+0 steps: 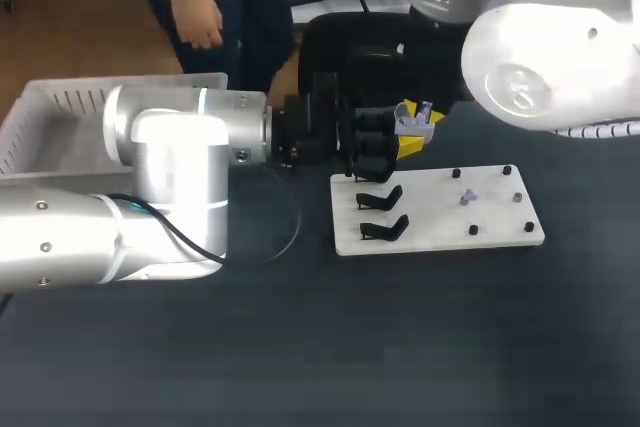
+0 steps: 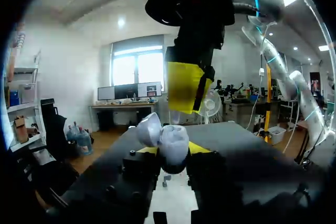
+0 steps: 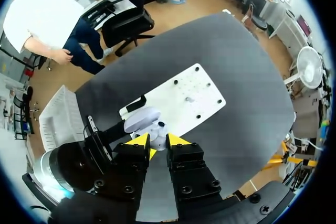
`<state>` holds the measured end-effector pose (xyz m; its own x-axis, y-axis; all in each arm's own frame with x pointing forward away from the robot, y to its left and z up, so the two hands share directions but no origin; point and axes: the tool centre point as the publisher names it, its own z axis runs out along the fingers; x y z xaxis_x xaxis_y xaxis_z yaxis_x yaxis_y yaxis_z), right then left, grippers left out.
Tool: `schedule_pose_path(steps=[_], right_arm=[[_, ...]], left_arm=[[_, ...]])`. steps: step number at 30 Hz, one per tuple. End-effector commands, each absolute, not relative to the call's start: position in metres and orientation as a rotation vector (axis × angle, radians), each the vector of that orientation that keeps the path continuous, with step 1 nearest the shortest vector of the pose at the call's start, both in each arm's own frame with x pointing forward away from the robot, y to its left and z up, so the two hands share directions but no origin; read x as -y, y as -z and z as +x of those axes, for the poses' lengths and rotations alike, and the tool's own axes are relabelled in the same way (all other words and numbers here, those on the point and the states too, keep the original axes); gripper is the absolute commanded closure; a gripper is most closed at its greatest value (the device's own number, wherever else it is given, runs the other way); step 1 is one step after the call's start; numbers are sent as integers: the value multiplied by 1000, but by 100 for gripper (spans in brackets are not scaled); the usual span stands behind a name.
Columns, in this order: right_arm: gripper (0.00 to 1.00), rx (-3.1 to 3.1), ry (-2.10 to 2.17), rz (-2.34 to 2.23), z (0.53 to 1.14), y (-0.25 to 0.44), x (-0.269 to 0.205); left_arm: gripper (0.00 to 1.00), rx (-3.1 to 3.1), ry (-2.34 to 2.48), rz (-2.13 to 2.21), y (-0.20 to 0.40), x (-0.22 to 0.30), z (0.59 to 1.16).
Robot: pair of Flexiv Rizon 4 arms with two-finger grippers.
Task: Pick up each earbud case from the left stands, insert the matching earbuds, close the lid, and place the case in the box.
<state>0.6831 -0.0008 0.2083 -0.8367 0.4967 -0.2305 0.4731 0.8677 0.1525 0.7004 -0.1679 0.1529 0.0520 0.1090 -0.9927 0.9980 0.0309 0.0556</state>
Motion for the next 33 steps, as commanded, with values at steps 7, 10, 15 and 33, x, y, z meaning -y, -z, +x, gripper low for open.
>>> schedule_pose_path(steps=[7, 10, 15, 33], right_arm=[[100, -2772, -138, 741, 687, -204, 2], [100, -2768, -141, 743, 688, -204, 3], [100, -2768, -140, 739, 690, -204, 3], [100, -2767, -145, 745, 689, -203, 4]], left_arm=[[100, -1258, 1087, 1281, -152, 168, 699], [100, -1258, 1087, 1281, -152, 168, 699], [100, -1258, 1087, 1281, -152, 168, 699], [100, -1258, 1087, 1281, -152, 168, 699]])
